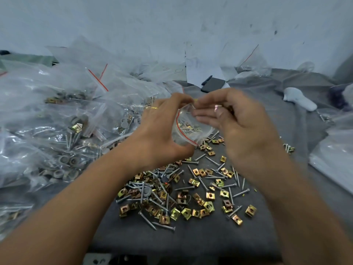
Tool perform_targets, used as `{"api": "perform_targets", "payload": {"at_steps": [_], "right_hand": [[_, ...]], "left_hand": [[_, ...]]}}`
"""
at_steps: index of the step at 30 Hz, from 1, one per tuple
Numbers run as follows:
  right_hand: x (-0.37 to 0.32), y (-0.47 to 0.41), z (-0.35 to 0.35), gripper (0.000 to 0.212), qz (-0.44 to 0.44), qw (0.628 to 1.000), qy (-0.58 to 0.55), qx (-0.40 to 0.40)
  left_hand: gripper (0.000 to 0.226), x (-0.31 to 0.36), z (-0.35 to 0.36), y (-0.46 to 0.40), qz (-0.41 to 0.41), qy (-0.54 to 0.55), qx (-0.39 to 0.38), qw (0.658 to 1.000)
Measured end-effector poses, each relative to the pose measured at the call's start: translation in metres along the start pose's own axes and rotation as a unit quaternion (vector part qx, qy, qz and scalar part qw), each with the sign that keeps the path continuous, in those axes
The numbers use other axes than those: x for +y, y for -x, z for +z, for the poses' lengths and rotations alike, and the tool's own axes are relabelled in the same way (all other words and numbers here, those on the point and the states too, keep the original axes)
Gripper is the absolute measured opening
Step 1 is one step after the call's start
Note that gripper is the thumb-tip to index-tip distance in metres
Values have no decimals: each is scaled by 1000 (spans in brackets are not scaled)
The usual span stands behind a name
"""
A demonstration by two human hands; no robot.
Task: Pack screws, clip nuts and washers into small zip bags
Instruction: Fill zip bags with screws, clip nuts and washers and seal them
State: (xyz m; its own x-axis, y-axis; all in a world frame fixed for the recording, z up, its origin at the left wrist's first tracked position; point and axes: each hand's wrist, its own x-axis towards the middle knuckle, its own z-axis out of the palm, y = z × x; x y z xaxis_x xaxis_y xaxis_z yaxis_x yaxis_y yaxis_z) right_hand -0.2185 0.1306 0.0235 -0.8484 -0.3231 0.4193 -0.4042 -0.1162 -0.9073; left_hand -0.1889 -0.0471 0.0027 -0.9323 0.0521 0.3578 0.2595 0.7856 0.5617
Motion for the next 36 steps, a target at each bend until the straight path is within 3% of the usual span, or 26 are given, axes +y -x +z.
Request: {"api": "perform_targets", "payload": {"at_steps": [4, 9, 14, 25, 32, 36], "right_hand": [[1, 6, 11, 41, -4, 978, 197, -67], [-3, -11, 16, 34, 23, 916, 379, -127], [-5, -25, 18, 26, 34, 913, 385, -128], [-3, -25, 19, 25, 21, 943, 308, -123], [-10, -13, -8, 12, -98, 975, 200, 15], [18, -2, -17, 8, -14, 954, 284, -93]], "left_hand": [[80, 3, -2, 2, 26, -1, 0, 1000], [78, 5, -3, 2, 27, -6, 1, 1000], [76, 2, -6, 2, 12, 12, -1, 1000], [79, 0, -9, 0, 18, 26, 21, 999], [78, -14, -9, -3, 5, 65, 61, 996], [72, -18, -13, -7, -14, 99, 101, 990]]}}
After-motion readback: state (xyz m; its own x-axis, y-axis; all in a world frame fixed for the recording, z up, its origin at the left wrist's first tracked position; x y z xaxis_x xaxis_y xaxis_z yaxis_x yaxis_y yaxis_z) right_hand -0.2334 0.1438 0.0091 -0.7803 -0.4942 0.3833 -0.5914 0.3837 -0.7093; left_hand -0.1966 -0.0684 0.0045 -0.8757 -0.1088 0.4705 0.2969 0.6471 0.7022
